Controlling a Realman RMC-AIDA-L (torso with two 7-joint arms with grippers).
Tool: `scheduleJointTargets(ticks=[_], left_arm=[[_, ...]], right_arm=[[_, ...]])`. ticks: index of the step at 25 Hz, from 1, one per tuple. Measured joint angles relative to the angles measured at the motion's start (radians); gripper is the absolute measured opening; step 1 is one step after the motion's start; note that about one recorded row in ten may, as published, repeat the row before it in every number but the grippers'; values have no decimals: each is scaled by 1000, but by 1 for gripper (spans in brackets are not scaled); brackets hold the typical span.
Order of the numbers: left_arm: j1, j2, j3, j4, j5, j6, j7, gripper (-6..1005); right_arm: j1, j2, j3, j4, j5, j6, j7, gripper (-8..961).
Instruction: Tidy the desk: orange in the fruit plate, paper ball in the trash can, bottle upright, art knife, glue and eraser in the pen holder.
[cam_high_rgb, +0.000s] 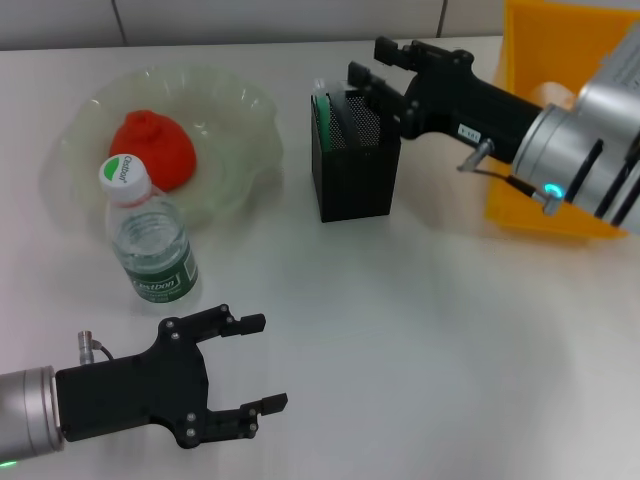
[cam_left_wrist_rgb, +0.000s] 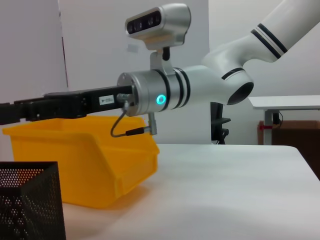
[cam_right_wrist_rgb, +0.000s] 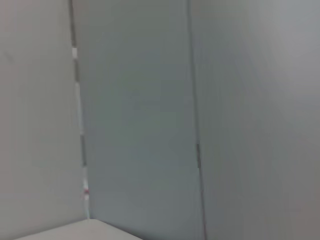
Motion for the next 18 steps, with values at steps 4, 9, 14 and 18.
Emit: scheduleJointTargets(ticks=[4, 9, 14, 18], left_arm=[[0, 0, 0, 1, -1, 1, 0, 798], [0, 1, 0, 1, 0, 6, 0, 797], [4, 5, 0, 9, 0, 22, -7, 797], [10, 10, 0, 11, 0, 32, -7, 797]], right_arm=[[-58, -6, -25, -35, 0, -99, 0, 378], [-246, -12, -50, -176, -56, -251, 36, 569], [-417, -22, 37, -267, -247, -376, 61, 771], [-470, -46, 161, -267, -508, -473, 58, 830]])
